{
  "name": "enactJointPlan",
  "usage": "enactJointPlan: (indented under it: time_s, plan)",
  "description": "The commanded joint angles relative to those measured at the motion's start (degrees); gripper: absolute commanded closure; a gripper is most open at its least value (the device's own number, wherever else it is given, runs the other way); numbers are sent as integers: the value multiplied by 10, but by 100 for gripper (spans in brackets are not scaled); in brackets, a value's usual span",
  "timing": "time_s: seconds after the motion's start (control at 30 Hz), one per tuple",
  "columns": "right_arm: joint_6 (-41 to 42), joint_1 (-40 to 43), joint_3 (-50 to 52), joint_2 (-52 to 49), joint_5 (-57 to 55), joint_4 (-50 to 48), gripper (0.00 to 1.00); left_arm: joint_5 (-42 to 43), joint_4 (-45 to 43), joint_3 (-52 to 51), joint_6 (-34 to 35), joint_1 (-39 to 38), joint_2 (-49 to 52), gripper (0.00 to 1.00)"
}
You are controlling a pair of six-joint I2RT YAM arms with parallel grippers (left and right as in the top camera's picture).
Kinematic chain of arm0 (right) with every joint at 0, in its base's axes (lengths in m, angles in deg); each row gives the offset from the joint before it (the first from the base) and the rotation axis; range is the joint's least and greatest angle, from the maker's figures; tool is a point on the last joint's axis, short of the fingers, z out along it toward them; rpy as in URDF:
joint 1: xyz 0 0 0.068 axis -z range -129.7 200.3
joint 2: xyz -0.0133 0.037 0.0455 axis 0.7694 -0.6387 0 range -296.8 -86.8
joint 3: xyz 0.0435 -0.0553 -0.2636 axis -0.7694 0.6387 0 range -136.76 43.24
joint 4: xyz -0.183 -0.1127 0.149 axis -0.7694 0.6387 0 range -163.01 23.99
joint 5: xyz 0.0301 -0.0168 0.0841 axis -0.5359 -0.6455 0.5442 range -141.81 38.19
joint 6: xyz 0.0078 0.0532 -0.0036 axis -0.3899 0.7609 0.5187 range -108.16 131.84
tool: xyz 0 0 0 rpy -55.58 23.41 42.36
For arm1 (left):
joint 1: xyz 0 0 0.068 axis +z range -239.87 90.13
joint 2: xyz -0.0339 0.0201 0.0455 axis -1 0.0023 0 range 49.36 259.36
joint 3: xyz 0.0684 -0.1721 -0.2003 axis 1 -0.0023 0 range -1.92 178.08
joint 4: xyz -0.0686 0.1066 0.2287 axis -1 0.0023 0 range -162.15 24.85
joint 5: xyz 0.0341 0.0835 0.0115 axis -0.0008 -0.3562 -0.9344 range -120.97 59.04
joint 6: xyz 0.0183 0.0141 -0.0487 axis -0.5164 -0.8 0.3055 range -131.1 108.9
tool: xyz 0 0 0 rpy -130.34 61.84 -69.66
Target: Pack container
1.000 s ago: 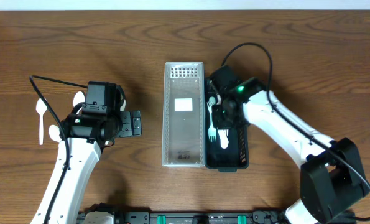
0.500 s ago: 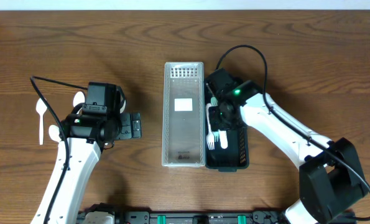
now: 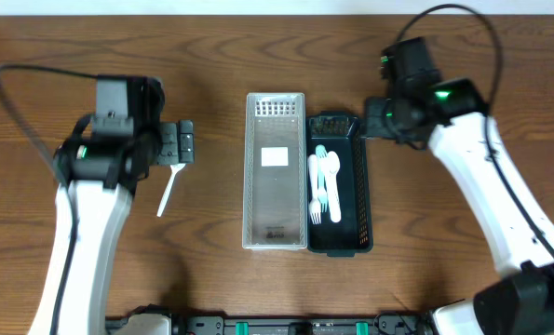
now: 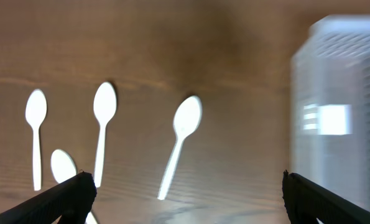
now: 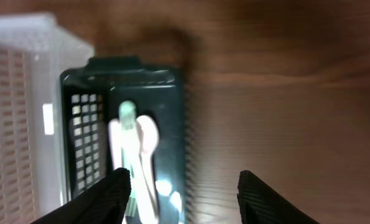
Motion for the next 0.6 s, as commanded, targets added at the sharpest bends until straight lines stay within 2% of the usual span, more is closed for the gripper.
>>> enactJointPlan:
  time_s: [0.0,0.27,0.57]
  plan:
    - [-21,24,-7,10,-9,19,41,-17,2,-5,-58,24,88,2]
    - [-39,65,-7,10,-20,57,40,9,-35,-6,-101,43,232,2]
    - [-41,102,-7,10,-30,62,40,9,-66,-32,-142,45,296,2]
